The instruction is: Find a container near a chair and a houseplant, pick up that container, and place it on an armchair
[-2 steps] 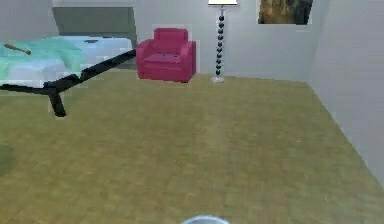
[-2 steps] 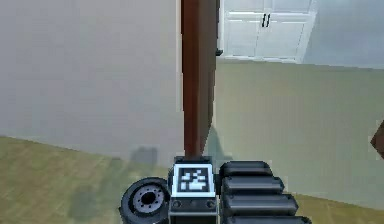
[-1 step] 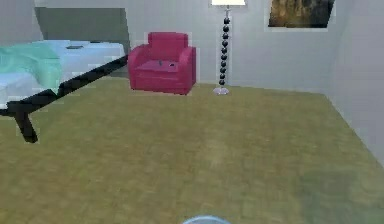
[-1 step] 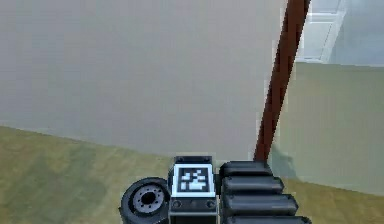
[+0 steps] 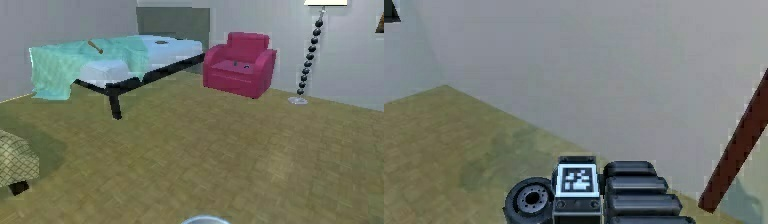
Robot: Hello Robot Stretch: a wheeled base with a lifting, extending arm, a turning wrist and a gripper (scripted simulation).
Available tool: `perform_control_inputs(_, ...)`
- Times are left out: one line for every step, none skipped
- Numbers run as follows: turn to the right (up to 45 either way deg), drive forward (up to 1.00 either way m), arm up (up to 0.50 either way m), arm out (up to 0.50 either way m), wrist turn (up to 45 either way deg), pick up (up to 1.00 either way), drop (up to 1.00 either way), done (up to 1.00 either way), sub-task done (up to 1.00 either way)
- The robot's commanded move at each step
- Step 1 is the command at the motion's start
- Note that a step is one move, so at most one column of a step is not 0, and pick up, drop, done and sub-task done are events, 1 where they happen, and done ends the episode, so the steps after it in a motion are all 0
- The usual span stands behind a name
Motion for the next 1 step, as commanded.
perform_control_inputs(0.0, 0.2, 0.0, 0.0, 0.0, 0.0, 0.0, 0.0, 0.0)
